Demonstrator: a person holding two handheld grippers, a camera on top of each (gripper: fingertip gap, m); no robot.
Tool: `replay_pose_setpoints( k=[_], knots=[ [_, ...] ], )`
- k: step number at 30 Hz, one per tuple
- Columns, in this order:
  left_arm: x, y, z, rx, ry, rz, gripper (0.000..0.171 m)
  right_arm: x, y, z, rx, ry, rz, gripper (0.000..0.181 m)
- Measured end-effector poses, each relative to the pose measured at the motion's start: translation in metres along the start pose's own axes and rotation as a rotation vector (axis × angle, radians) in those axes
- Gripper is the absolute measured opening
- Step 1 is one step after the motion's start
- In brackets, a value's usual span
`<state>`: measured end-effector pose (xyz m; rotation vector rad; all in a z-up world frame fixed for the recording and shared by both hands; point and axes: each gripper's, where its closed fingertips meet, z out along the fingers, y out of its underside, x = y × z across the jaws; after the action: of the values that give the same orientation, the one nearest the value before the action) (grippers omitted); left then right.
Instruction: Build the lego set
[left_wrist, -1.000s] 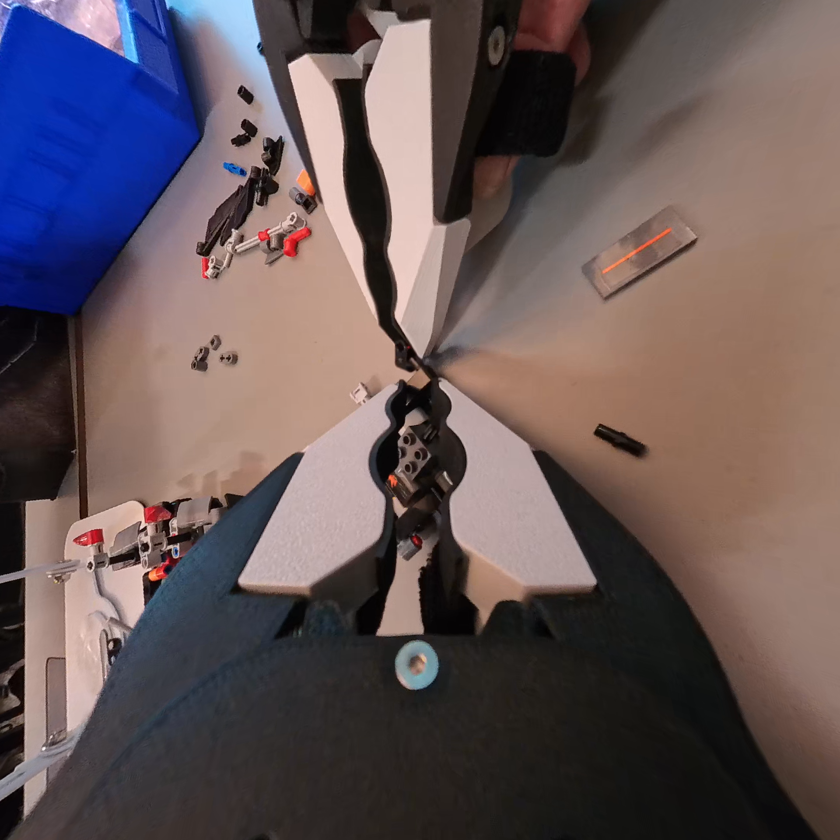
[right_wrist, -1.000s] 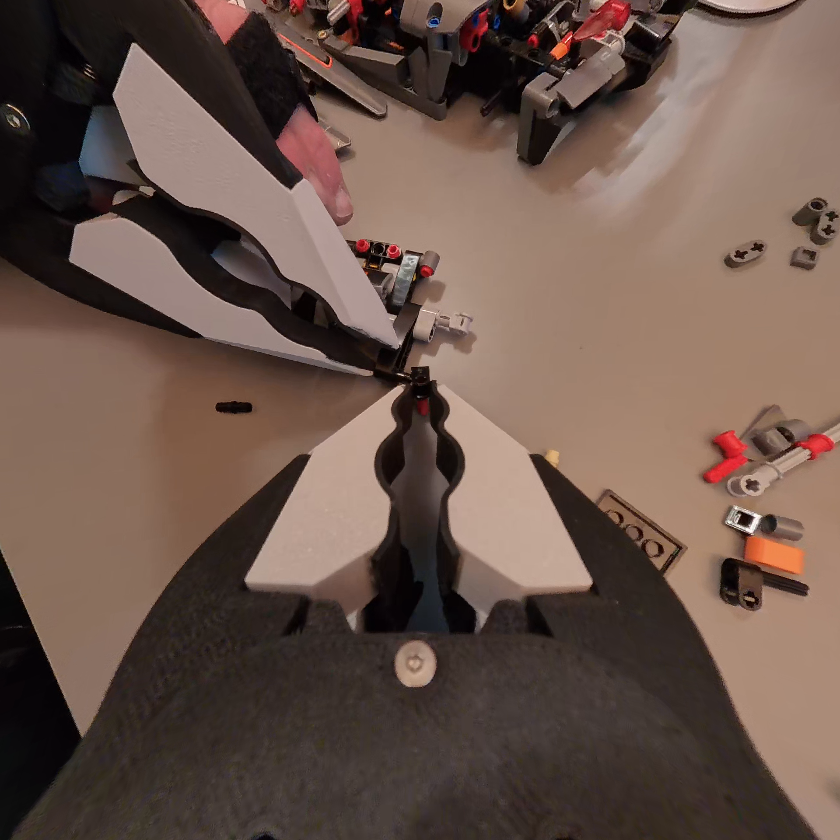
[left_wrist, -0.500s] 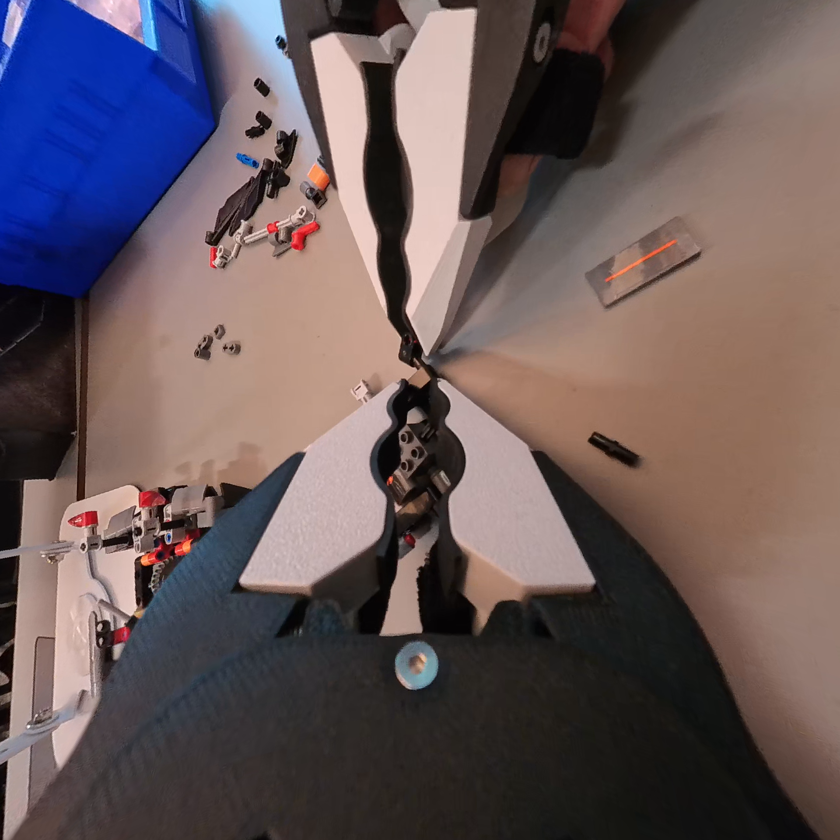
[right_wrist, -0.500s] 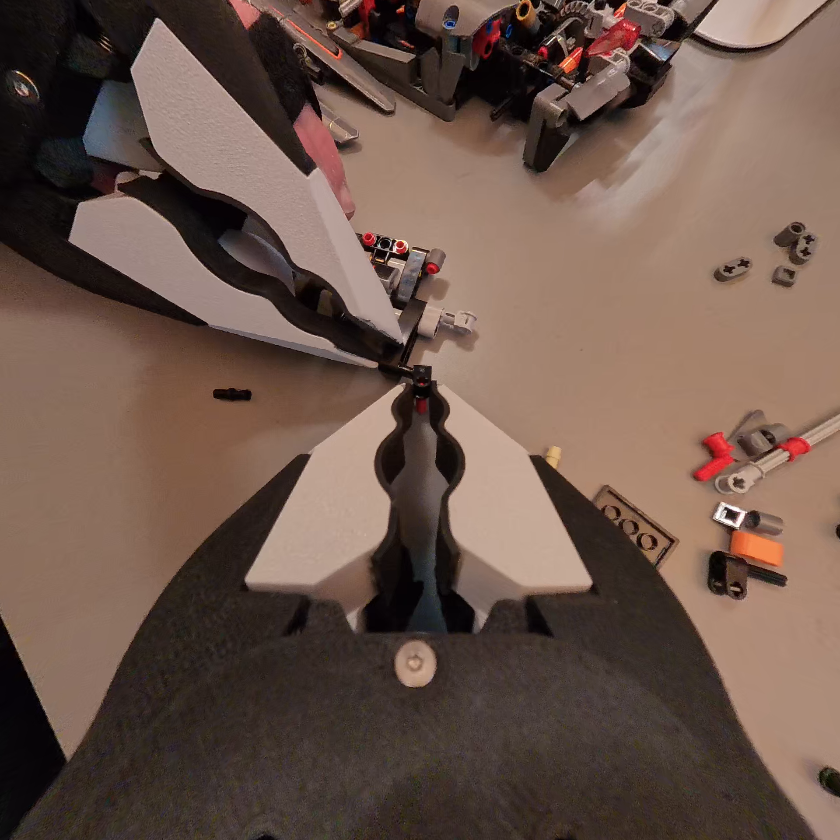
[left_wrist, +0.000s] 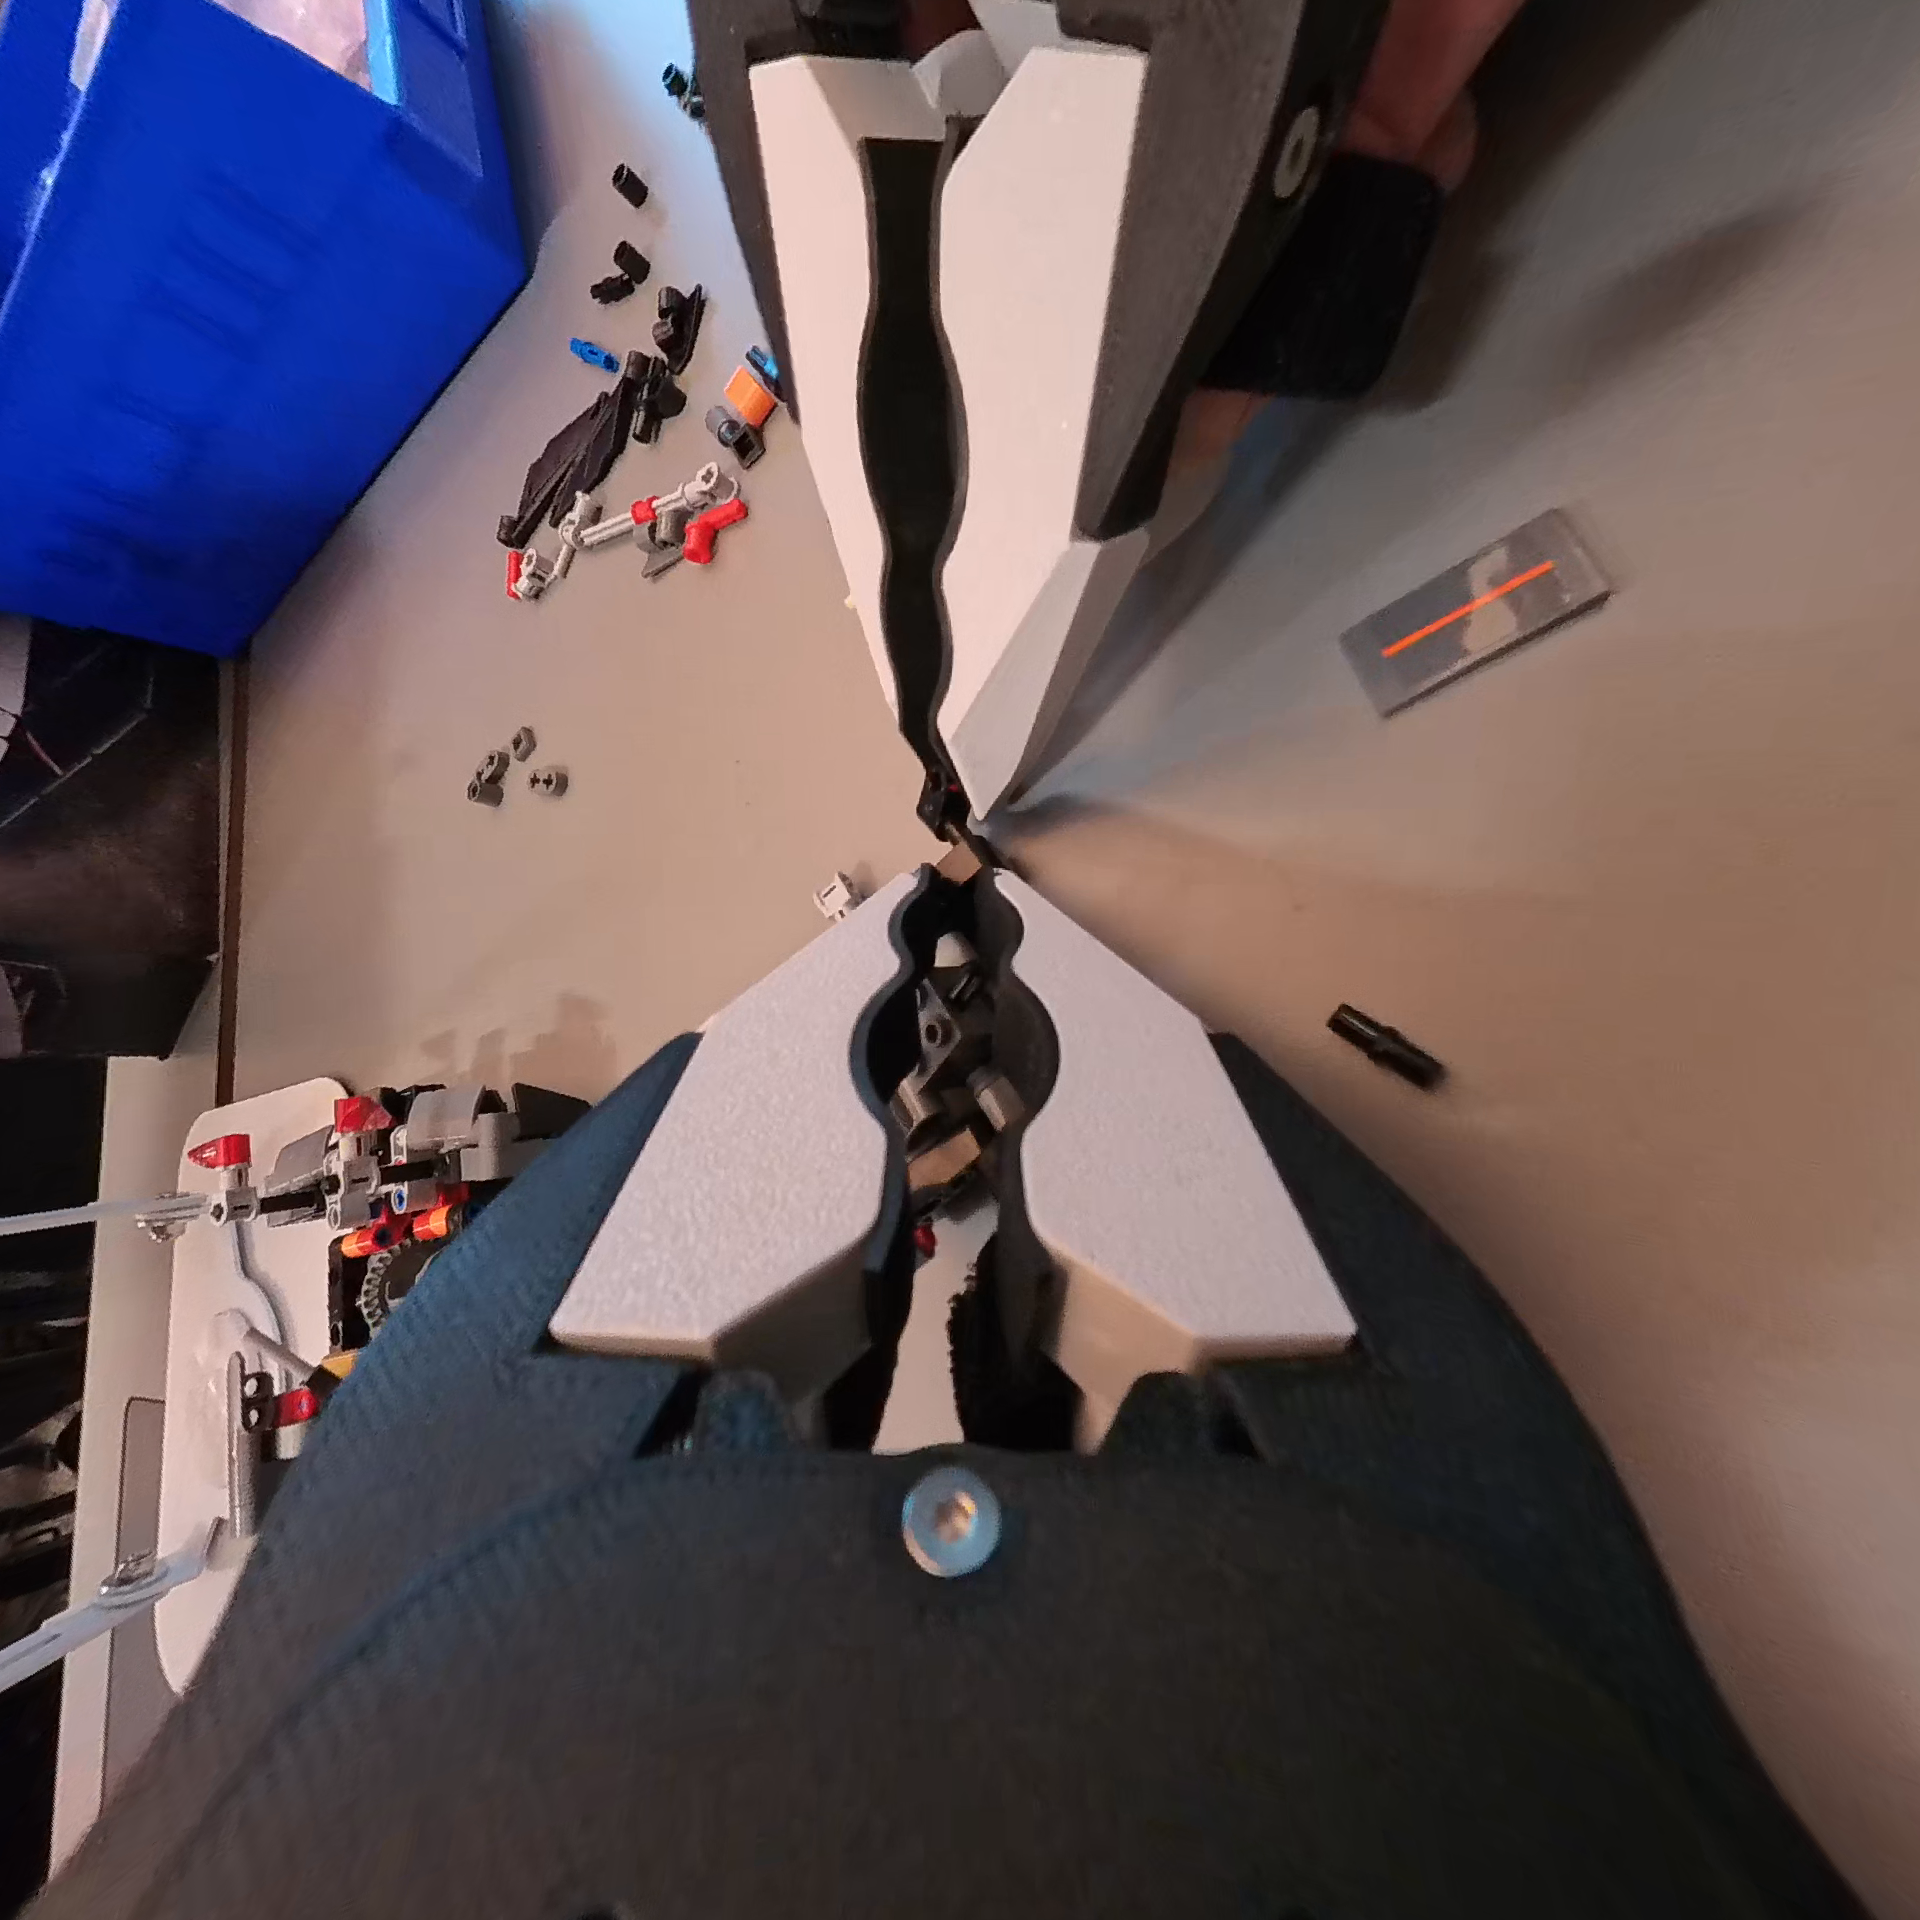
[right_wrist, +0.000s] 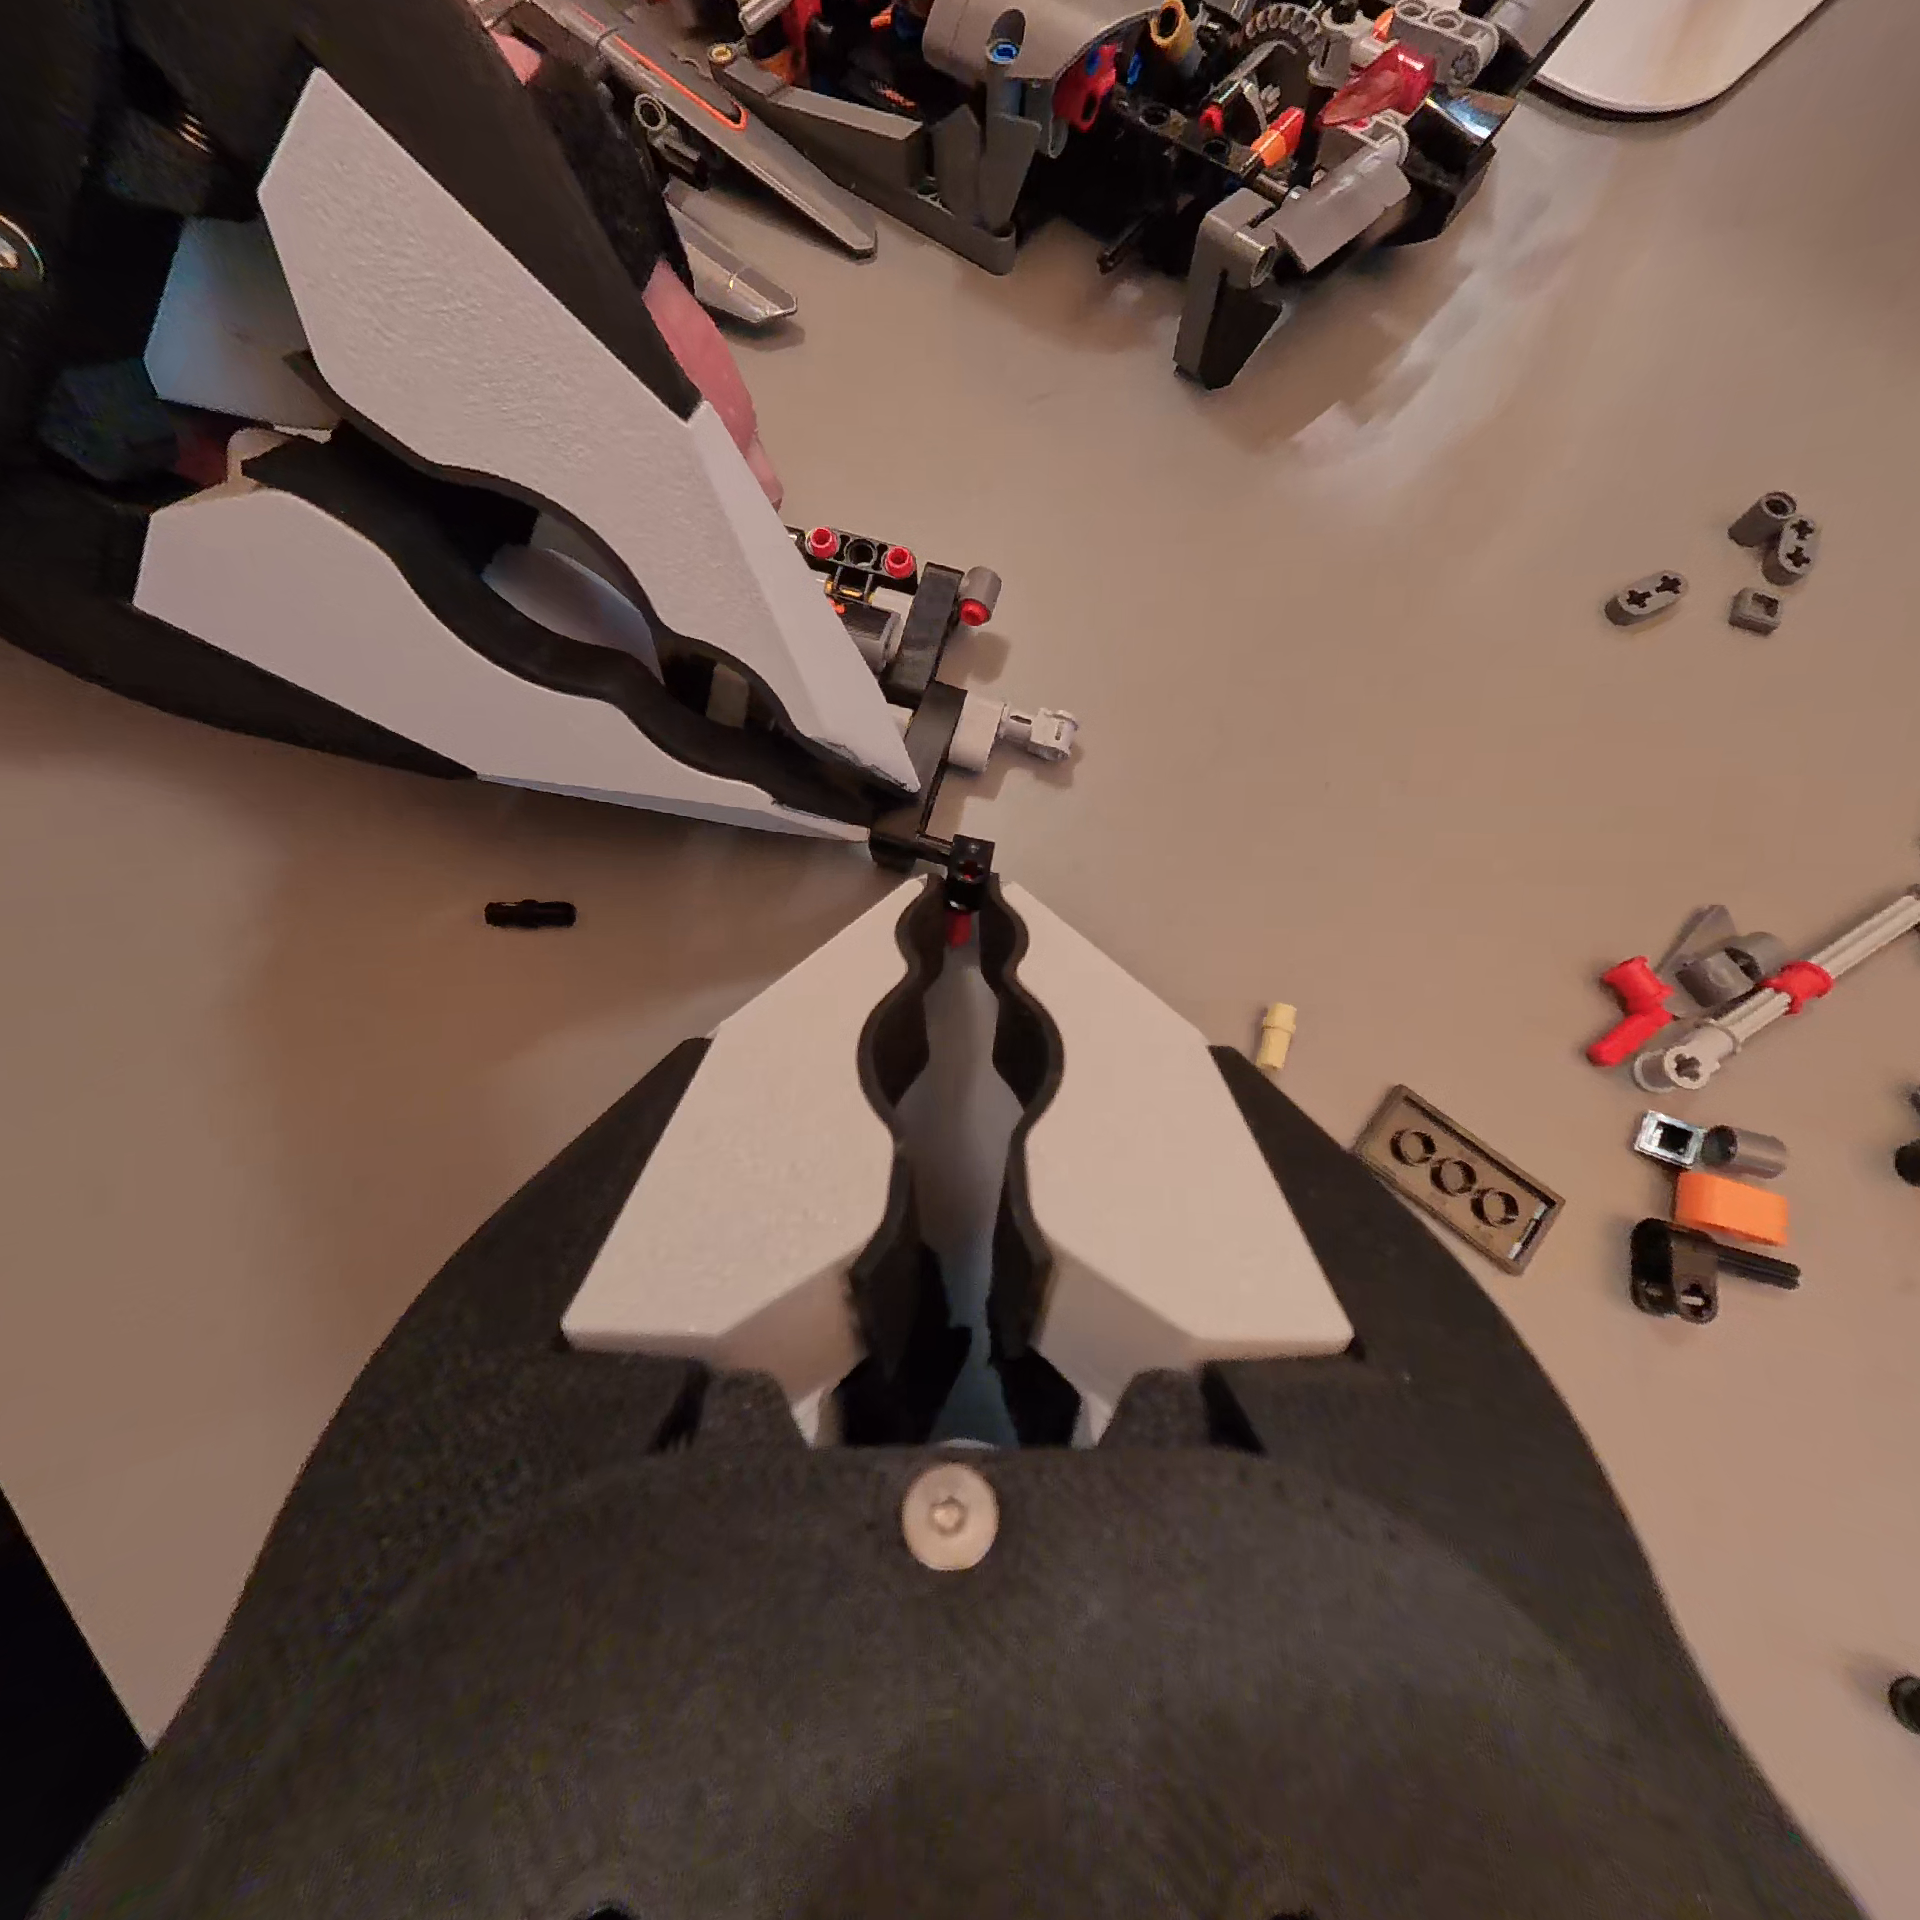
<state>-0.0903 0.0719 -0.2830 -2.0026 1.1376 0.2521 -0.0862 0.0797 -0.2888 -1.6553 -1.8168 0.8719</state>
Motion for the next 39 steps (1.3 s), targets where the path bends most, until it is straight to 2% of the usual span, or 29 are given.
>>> replay_pose_setpoints(
  k=[16,23,39],
  knots=[
    [0.0012,-0.0006,-0.0004,-0.001,-0.049,0.001,0.004,-0.0006,0.0008,-0.0008,0.003,0.116,-0.01,0.004],
    [0.0027,-0.0029,0.0004,0.005,-0.053,-0.001,0.004,0.0012,0.0011,-0.0043,0.018,0.079,0.048,0.004],
    [0.0039,-0.0038,0.0,0.006,-0.056,0.005,0.003,-0.0033,0.0027,-0.0042,0.01,0.082,0.003,0.003]
  ],
)
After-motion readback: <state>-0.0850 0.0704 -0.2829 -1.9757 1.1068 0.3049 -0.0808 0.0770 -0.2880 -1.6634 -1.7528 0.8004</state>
